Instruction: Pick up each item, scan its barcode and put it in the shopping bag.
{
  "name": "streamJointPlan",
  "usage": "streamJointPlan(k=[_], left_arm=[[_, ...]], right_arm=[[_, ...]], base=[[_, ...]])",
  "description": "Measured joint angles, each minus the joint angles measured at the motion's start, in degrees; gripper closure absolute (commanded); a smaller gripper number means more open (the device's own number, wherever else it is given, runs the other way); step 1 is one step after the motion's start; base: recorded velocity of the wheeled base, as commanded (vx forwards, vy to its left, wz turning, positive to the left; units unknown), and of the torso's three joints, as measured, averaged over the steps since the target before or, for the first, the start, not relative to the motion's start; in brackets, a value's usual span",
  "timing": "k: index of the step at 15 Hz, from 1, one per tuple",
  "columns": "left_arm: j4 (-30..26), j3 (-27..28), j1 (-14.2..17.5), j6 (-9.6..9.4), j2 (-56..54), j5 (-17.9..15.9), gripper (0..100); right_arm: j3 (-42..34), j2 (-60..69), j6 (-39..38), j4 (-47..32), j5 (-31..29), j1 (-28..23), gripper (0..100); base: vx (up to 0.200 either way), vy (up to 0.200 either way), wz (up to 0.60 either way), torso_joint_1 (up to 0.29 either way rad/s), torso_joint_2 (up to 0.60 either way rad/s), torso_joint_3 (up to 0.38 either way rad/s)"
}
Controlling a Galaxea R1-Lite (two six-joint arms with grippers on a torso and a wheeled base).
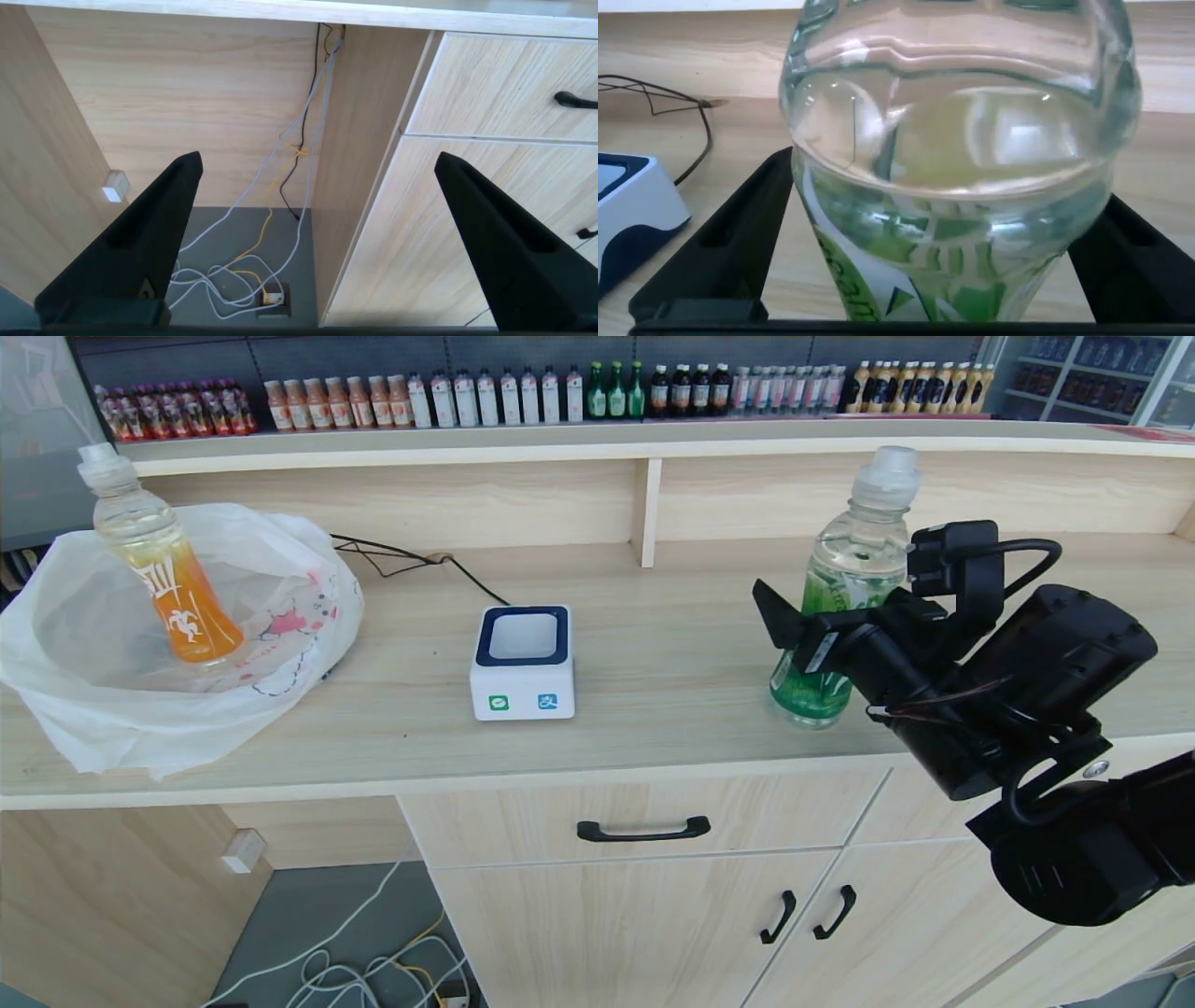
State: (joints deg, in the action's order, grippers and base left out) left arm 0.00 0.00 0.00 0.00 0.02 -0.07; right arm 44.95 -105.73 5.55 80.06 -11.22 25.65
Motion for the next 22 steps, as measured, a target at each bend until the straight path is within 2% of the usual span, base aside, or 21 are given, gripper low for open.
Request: streamJointPlan(k=[17,22], left_arm=[[0.0,0.0,0.0,0.0,0.0,0.0,0],[0.0,0.0,0.0,0.0,0.0,0.0,0]], right_arm=[[0.0,0.9,-1.5,0.1,0.9,-1.1,100],[-2.8,3.9,-1.4,0.9,4.9,-1.1,100]], base=[[0.0,0.0,0.0,0.0,0.0,0.0],[0.0,0.0,0.0,0.0,0.0,0.0]])
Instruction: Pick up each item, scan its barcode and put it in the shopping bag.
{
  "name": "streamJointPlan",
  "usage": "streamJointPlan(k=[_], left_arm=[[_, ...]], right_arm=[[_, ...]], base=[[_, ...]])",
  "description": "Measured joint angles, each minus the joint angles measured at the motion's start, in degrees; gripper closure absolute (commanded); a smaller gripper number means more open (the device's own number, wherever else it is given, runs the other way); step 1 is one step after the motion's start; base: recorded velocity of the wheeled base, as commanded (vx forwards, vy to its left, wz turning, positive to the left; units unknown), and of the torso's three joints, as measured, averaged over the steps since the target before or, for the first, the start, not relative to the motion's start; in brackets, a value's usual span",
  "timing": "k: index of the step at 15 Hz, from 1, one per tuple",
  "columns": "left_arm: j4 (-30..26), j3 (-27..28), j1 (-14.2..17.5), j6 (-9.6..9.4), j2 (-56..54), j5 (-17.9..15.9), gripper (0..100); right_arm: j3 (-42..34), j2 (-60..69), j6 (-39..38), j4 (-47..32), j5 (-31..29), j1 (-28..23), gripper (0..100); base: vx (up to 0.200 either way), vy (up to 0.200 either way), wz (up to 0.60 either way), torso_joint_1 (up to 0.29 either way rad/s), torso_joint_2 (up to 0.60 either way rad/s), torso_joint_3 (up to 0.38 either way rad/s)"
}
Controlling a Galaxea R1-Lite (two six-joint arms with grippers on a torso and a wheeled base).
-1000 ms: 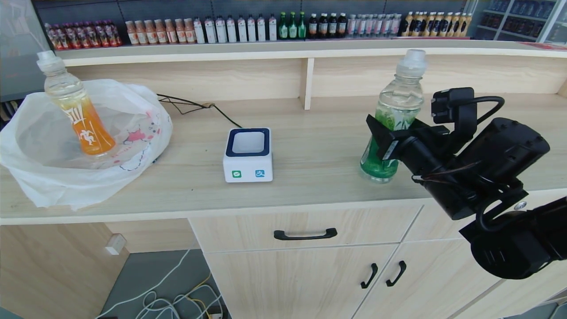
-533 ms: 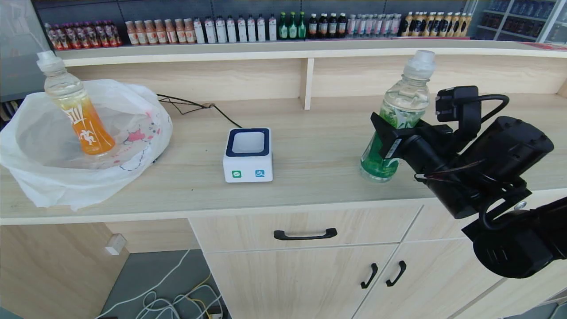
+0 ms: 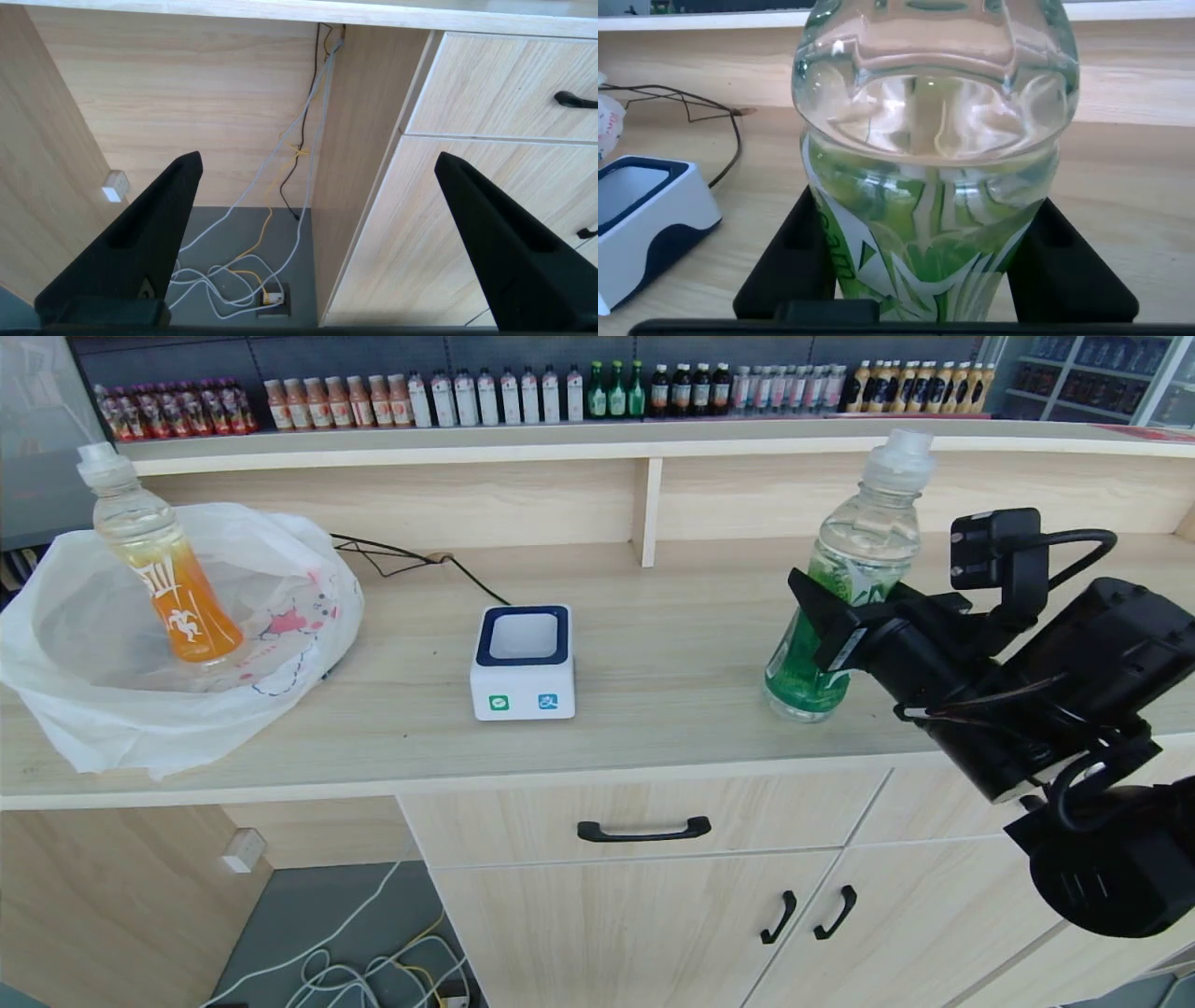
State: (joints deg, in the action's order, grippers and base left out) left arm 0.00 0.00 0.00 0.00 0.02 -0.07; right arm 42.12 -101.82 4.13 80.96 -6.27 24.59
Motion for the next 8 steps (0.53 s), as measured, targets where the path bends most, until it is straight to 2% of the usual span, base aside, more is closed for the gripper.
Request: streamJointPlan(k=[3,8], left_arm=[[0.0,0.0,0.0,0.0,0.0,0.0,0],[0.0,0.0,0.0,0.0,0.0,0.0,0]], right_arm=[[-2.0,3.3,0.0,0.1,0.4,0.2,100],[-9.4,9.8,0.1,0.1,6.4,0.7,100]], base=[[0.0,0.0,0.0,0.0,0.0,0.0],[0.0,0.0,0.0,0.0,0.0,0.0]])
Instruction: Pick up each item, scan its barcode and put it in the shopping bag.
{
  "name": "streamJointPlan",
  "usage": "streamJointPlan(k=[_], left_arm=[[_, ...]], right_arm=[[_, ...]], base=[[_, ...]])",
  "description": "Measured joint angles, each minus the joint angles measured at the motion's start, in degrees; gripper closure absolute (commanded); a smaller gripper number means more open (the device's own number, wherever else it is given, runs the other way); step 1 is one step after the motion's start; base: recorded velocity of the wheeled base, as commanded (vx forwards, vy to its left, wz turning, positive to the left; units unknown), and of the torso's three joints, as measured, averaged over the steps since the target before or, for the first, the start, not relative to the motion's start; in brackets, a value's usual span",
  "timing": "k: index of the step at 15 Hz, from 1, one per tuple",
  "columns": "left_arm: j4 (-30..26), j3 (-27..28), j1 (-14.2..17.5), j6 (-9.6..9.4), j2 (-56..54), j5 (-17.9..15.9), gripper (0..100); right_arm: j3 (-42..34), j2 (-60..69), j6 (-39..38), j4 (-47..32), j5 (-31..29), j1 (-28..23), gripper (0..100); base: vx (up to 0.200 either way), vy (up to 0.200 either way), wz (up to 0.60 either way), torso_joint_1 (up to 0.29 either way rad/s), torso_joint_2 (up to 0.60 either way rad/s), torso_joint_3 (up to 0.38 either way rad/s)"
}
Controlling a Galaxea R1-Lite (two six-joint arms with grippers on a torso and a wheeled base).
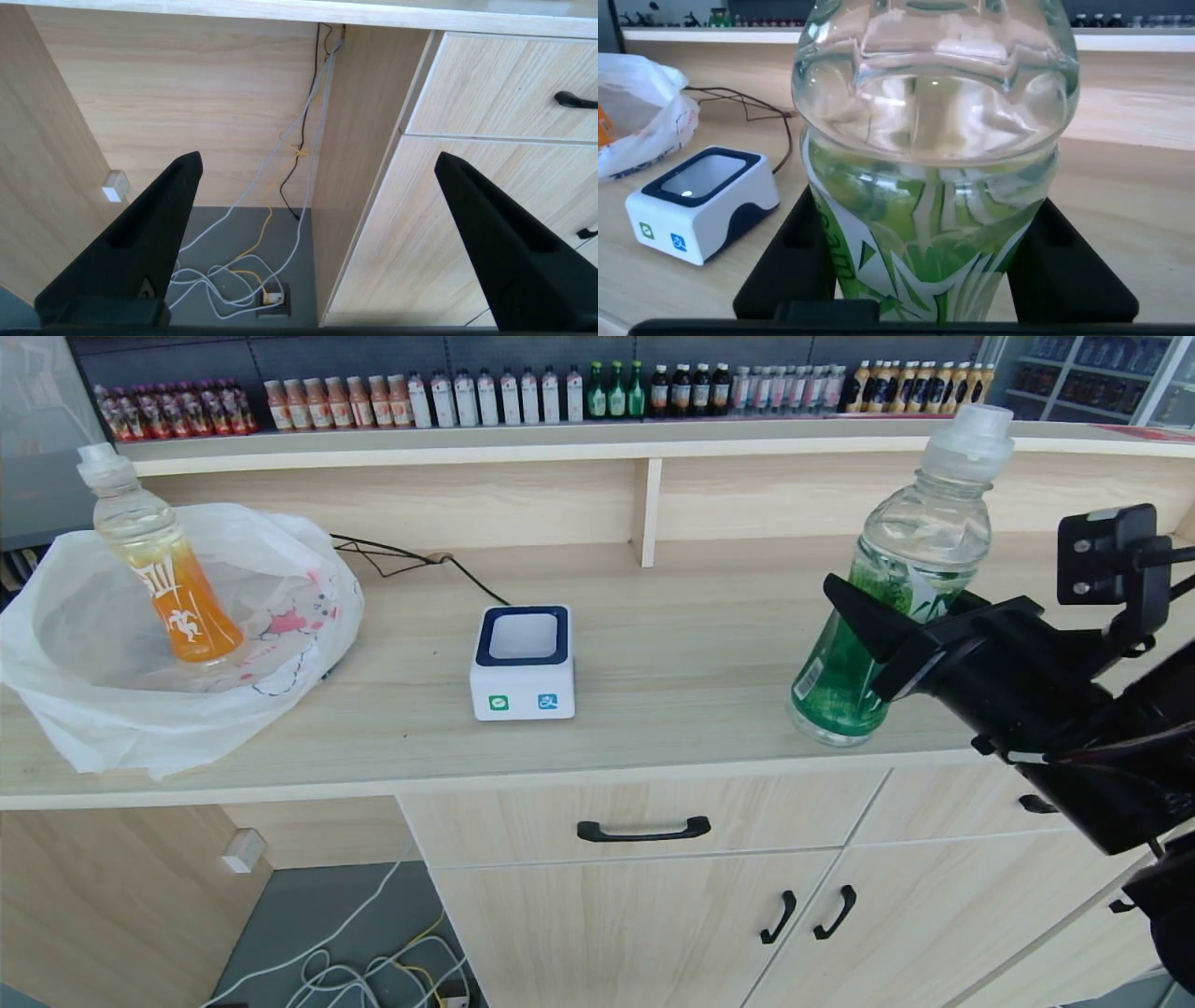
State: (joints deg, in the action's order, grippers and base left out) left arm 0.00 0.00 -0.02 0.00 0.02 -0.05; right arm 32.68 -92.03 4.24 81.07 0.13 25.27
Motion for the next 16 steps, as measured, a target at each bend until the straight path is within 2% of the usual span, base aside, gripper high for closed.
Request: streamJointPlan(k=[4,11,13,16], left_arm=[[0.0,0.0,0.0,0.0,0.0,0.0,0],[0.0,0.0,0.0,0.0,0.0,0.0,0],[0.0,0.0,0.0,0.0,0.0,0.0,0],[0.0,0.0,0.0,0.0,0.0,0.0,0]], right_arm=[[-3.5,4.7,-2.2,-0.7,2.9,1.4,100],[-4.4,6.6,-25.7,-0.2,20.9,3.9,100],[-5.2,6.5,-31.7,0.2,22.8,4.0,100],[-5.6,4.2,-40.5,8.1,23.5,4.8,100]], base=[[0.0,0.0,0.0,0.0,0.0,0.0],[0.0,0.0,0.0,0.0,0.0,0.0],[0.0,0.0,0.0,0.0,0.0,0.0],[0.0,0.0,0.0,0.0,0.0,0.0]])
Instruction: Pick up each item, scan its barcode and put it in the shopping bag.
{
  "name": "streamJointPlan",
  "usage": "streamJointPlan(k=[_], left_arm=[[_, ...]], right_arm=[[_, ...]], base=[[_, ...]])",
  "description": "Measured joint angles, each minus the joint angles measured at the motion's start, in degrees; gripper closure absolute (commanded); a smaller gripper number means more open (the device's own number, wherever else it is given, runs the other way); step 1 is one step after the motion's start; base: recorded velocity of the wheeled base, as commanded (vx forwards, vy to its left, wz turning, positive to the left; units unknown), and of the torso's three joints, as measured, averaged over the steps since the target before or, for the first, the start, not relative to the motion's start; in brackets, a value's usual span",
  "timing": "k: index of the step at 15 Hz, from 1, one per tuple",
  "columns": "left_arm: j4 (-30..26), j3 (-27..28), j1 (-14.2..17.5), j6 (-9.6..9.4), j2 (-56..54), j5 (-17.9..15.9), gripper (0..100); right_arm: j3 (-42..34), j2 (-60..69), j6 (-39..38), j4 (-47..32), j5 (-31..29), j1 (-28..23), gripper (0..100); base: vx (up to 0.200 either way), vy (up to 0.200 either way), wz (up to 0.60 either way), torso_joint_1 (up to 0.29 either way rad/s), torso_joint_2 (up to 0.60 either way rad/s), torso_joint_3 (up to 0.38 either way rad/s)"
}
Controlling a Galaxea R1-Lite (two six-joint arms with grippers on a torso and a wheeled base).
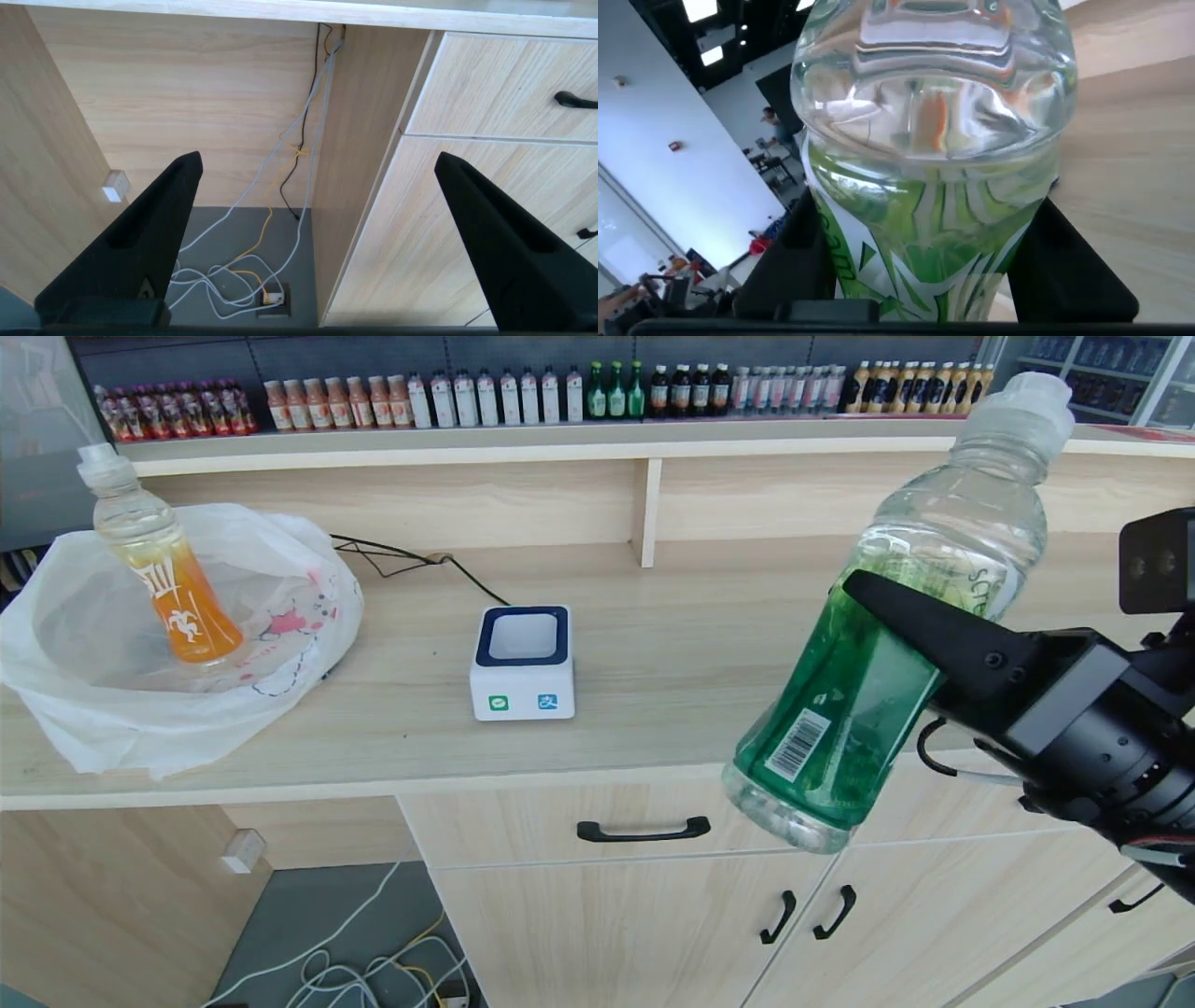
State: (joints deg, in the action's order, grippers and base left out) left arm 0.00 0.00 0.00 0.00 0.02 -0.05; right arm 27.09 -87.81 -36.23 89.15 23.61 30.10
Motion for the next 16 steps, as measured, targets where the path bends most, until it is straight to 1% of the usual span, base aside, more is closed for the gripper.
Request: streamJointPlan(k=[2,5,7,11,16], left_arm=[[0.0,0.0,0.0,0.0,0.0,0.0,0],[0.0,0.0,0.0,0.0,0.0,0.0,0],[0.0,0.0,0.0,0.0,0.0,0.0,0],[0.0,0.0,0.0,0.0,0.0,0.0,0],[0.0,0.0,0.0,0.0,0.0,0.0,0]], right_arm=[[-1.0,-1.0,-3.0,0.4,0.5,2.0,100],[-1.6,-0.4,-7.4,0.9,4.0,7.7,100],[-1.7,0.0,-9.9,0.8,4.6,10.0,100],[0.1,0.2,-15.6,0.9,4.6,11.7,100],[0.9,0.8,-16.5,0.8,4.6,12.2,100]], base=[[0.0,0.0,0.0,0.0,0.0,0.0],[0.0,0.0,0.0,0.0,0.0,0.0],[0.0,0.0,0.0,0.0,0.0,0.0],[0.0,0.0,0.0,0.0,0.0,0.0],[0.0,0.0,0.0,0.0,0.0,0.0]])
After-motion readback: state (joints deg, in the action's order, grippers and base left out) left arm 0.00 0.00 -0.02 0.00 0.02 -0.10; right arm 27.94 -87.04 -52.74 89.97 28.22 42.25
